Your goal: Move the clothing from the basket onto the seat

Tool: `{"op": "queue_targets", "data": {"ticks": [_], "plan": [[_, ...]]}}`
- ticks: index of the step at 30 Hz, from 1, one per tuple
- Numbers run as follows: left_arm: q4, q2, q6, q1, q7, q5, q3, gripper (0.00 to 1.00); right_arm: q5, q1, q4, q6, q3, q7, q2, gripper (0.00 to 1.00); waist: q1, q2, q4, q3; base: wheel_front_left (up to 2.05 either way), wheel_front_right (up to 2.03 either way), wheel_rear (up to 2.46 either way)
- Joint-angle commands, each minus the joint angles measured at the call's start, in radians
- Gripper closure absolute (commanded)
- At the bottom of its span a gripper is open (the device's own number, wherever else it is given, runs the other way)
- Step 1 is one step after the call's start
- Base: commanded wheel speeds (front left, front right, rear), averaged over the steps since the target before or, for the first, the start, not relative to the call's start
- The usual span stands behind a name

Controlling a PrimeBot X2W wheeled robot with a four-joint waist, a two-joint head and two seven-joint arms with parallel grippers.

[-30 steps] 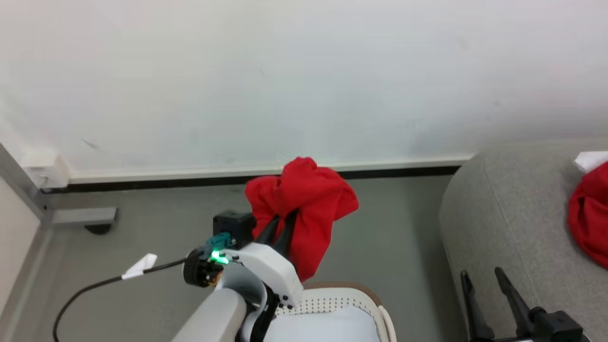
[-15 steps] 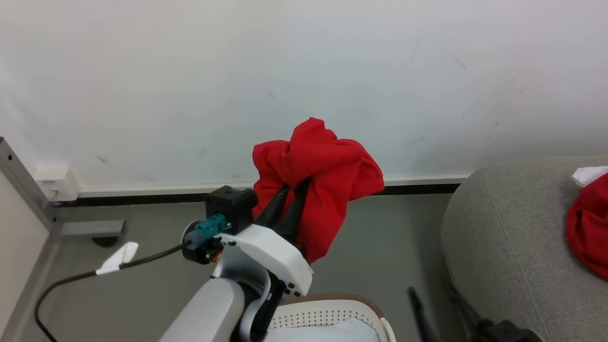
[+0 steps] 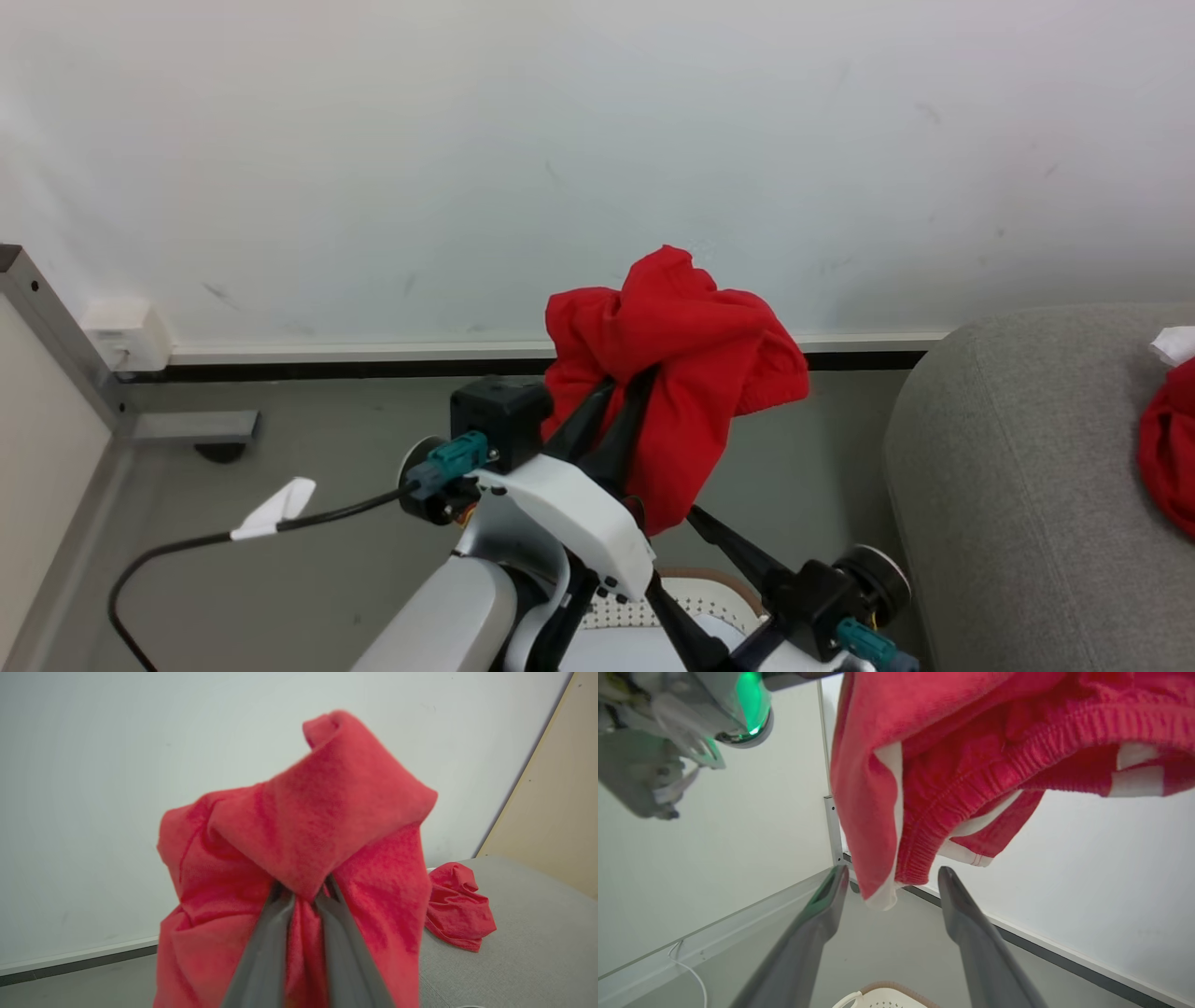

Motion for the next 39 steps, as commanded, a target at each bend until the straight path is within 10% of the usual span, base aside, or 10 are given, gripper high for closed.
{"op": "queue_targets", "data": {"ticks": [1,8,9,10,11,17,20,21,22,39], "plan": [[0.000,0.001,-0.004,-0.011,-0.004,-0.007,-0.004,1.00,0.017,-0.031,0.017,-0.002,0.016,-0.002,-0.005,0.00,-0.0001,-0.0001,0.005,0.004,0.00,0.00,0.00],[0.014,-0.008,-0.009,-0.022,-0.006,-0.009,-0.030,1.00,0.094,-0.160,0.085,-0.002,0.074,-0.002,-0.005,0.00,-0.0001,-0.0001,0.016,0.013,0.00,0.00,0.00],[0.016,-0.008,-0.010,-0.021,-0.004,-0.010,-0.034,1.00,0.106,-0.172,0.091,-0.002,0.067,-0.002,-0.005,0.15,-0.0001,-0.0001,0.016,0.014,0.00,0.00,0.00],[0.016,-0.009,-0.010,-0.022,-0.004,-0.011,-0.036,1.00,0.116,-0.182,0.097,-0.002,0.066,-0.002,-0.005,0.75,-0.0001,-0.0001,0.017,0.015,0.00,0.00,0.00],[0.018,-0.009,-0.010,-0.023,-0.003,-0.012,-0.037,1.00,0.133,-0.190,0.099,-0.002,0.069,-0.002,-0.004,1.00,-0.0001,-0.0001,0.017,0.015,0.00,0.00,0.00],[0.024,-0.004,-0.003,-0.024,-0.007,-0.011,-0.039,0.97,0.166,-0.224,0.103,-0.002,0.065,-0.002,-0.004,1.00,-0.0001,-0.0001,0.012,0.018,0.00,0.00,0.00],[0.025,0.001,0.003,-0.022,-0.010,-0.009,-0.038,0.51,0.167,-0.225,0.101,-0.003,0.053,-0.002,-0.004,1.00,-0.0001,-0.0001,0.006,0.019,0.00,0.00,0.00],[0.024,0.003,0.002,-0.022,-0.010,-0.007,-0.038,0.07,0.165,-0.222,0.100,-0.003,0.048,-0.002,-0.004,1.00,-0.0001,-0.0001,0.004,0.019,0.00,0.00,0.00],[0.023,0.005,0.004,-0.021,-0.012,-0.005,-0.038,0.00,0.163,-0.220,0.099,-0.002,0.045,-0.002,-0.004,1.00,-0.0001,-0.0001,0.002,0.020,0.00,0.00,0.00],[0.009,0.039,0.017,0.016,-0.020,-0.004,-0.041,0.00,0.084,-0.185,0.079,-0.003,-0.107,-0.002,-0.004,1.00,-0.0001,-0.0001,-0.068,0.031,0.00,0.00,0.00]]}}
